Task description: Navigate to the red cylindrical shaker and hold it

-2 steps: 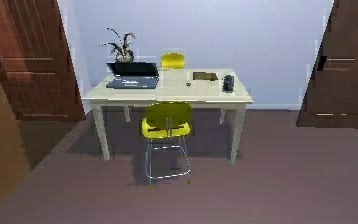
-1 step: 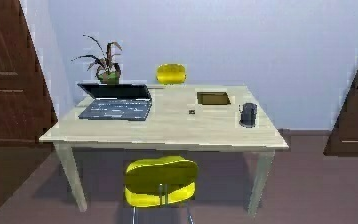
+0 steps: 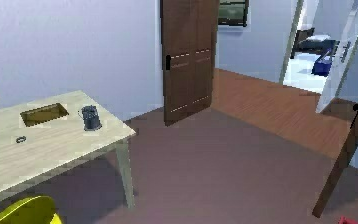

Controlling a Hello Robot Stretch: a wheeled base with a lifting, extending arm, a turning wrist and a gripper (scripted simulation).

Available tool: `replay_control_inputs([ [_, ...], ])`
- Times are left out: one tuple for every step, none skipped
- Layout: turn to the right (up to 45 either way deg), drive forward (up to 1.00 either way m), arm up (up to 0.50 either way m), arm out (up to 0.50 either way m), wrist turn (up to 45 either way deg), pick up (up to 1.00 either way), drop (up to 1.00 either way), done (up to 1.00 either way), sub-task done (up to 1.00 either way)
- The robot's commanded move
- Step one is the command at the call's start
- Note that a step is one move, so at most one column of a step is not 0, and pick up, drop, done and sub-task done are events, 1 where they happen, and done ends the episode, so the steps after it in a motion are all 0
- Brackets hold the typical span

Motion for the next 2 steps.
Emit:
replay_control_inputs([
  [15.0,0.0,0.0,0.0,0.0,0.0,0.0,0.0,0.0],
  [0.0,1.0,0.0,0.0,0.0,0.0,0.0,0.0,0.0],
])
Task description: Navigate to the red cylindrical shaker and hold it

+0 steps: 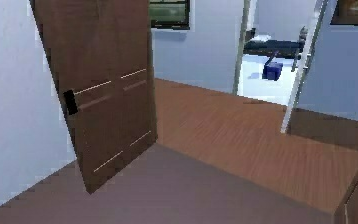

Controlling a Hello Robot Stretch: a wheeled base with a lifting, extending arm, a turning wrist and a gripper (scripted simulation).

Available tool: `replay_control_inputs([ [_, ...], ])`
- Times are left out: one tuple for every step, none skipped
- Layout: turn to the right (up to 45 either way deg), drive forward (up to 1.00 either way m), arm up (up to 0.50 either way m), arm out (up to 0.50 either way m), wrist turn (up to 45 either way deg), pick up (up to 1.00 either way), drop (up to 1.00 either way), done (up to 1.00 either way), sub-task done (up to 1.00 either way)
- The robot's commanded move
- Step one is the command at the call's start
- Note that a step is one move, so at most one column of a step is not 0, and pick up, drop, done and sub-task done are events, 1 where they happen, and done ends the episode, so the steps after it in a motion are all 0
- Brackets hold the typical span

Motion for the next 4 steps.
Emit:
replay_control_inputs([
  [3.0,0.0,0.0,0.0,0.0,0.0,0.0,0.0,0.0],
  [0.0,1.0,0.0,0.0,0.0,0.0,0.0,0.0,0.0],
  [0.0,1.0,0.0,0.0,0.0,0.0,0.0,0.0,0.0],
  [-18.0,0.0,0.0,0.0,0.0,0.0,0.0,0.0,0.0],
])
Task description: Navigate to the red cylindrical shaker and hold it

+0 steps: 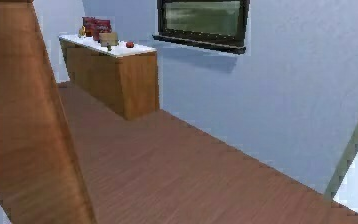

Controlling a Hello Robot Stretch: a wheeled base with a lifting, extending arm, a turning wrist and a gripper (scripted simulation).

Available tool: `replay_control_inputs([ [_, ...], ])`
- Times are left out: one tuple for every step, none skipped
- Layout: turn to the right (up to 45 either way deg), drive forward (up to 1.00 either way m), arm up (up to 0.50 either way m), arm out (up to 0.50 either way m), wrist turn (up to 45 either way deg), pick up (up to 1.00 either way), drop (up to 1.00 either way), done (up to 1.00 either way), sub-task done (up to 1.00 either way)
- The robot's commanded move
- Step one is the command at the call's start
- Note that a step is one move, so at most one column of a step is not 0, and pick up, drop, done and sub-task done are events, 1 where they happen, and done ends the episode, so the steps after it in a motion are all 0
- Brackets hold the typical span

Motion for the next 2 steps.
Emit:
replay_control_inputs([
  [0.0,0.9,0.0,0.0,0.0,0.0,0.0,0.0,0.0],
  [-30.0,0.0,0.0,0.0,0.0,0.0,0.0,0.0,0.0],
])
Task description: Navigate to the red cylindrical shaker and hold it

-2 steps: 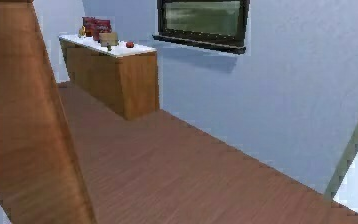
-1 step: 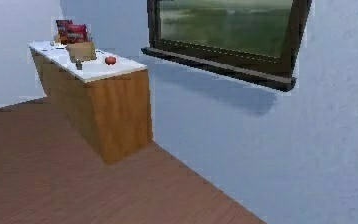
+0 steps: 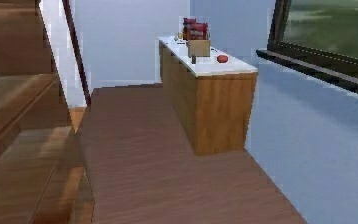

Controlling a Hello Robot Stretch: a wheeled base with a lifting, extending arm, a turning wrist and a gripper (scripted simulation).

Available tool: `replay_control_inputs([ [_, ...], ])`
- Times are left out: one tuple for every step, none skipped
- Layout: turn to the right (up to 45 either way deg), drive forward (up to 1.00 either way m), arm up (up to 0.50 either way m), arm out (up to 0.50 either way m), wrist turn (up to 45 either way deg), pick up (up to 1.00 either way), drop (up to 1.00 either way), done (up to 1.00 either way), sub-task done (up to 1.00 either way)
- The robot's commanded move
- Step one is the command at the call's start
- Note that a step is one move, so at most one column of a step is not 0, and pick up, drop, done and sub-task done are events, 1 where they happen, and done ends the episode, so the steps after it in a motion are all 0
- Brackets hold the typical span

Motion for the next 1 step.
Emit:
replay_control_inputs([
  [0.0,0.05,0.0,0.0,0.0,0.0,0.0,0.0,0.0],
])
